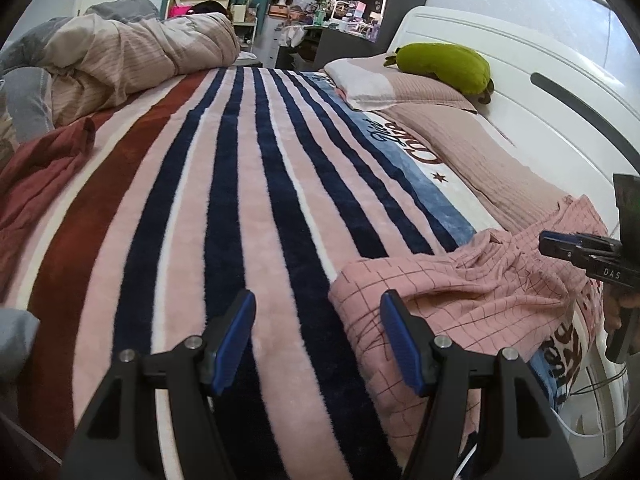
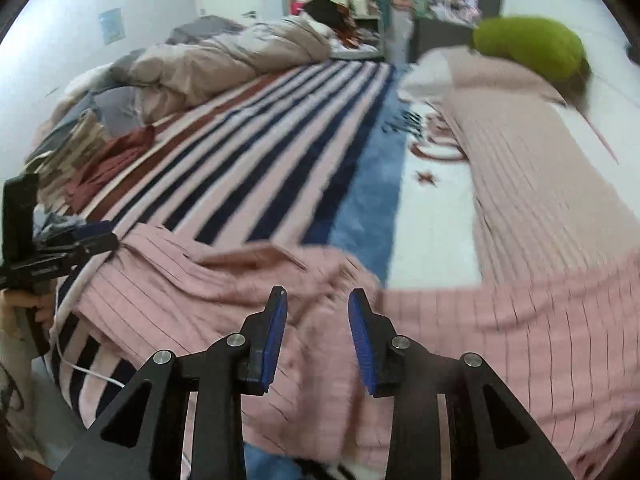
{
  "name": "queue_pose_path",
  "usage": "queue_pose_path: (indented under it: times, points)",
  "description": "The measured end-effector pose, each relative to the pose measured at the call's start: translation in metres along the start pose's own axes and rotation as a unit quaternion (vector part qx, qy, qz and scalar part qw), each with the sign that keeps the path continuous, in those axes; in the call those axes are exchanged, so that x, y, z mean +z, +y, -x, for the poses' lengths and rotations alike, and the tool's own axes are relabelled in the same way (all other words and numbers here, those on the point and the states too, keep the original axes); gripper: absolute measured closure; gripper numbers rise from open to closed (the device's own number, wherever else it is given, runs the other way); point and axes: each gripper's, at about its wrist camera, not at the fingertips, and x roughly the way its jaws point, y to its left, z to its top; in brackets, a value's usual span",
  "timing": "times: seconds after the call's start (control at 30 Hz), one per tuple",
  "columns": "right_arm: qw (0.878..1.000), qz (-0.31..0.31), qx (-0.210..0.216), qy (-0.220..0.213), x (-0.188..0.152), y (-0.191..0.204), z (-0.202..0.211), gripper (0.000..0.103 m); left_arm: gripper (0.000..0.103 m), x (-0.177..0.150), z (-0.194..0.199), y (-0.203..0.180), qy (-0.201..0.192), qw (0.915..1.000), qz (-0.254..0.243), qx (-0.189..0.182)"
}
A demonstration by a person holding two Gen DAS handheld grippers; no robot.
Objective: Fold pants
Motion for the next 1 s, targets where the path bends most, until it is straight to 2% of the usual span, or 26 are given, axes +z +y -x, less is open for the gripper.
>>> queue_pose_path:
  times: [0.07, 0.2, 0.3, 0.4, 0.43, 0.53, 0.7, 0.8, 0.87, 0.93, 1.0]
  points:
    - [0.999, 0.016, 0.046, 0.013, 0.005, 0.013, -0.012, 0.097, 0.042, -0.001, -0.001, 0.001, 0.001, 1.0000, 0.000, 0.002]
    - [0.990, 0.043, 0.114, 0.077, -0.001, 0.037, -0.049, 0.099, 0.042, -0.001, -0.004, -0.002, 0.007, 0.9999, -0.005, -0.010]
    - [0.989, 0.044, 0.112, 0.081, 0.001, 0.041, -0.066, 0.099, 0.042, -0.005, -0.011, -0.009, 0.031, 0.9985, -0.017, -0.042]
    - [0.995, 0.013, 0.081, 0.065, 0.011, 0.026, -0.074, 0.099, 0.041, -0.011, -0.019, -0.017, 0.058, 0.9952, -0.036, -0.069]
    - [0.996, 0.003, 0.066, 0.063, 0.013, 0.020, -0.077, 0.102, 0.040, -0.013, -0.021, -0.019, 0.068, 0.9939, -0.045, -0.075]
    - [0.997, -0.015, 0.025, 0.071, 0.016, 0.004, -0.088, 0.103, 0.038, -0.020, -0.023, -0.023, 0.081, 0.9919, -0.062, -0.075]
    - [0.997, -0.018, 0.001, 0.071, 0.011, -0.005, -0.088, 0.103, 0.037, -0.024, -0.023, -0.025, 0.091, 0.9901, -0.074, -0.078]
    - [0.998, -0.024, 0.004, 0.064, 0.013, -0.001, -0.076, 0.096, 0.038, -0.019, -0.012, -0.022, 0.063, 0.9934, -0.062, -0.072]
    - [0.999, -0.015, 0.020, 0.041, 0.010, 0.006, -0.054, 0.088, 0.038, -0.013, -0.002, -0.015, 0.038, 0.9961, -0.039, -0.070]
    - [0.999, -0.004, 0.044, 0.025, 0.003, 0.017, -0.033, 0.088, 0.038, -0.010, 0.005, -0.009, 0.019, 0.9978, -0.022, -0.060]
    - [0.997, -0.001, 0.074, 0.029, -0.009, 0.030, -0.022, 0.087, 0.038, -0.011, 0.006, -0.008, 0.016, 0.9983, -0.018, -0.053]
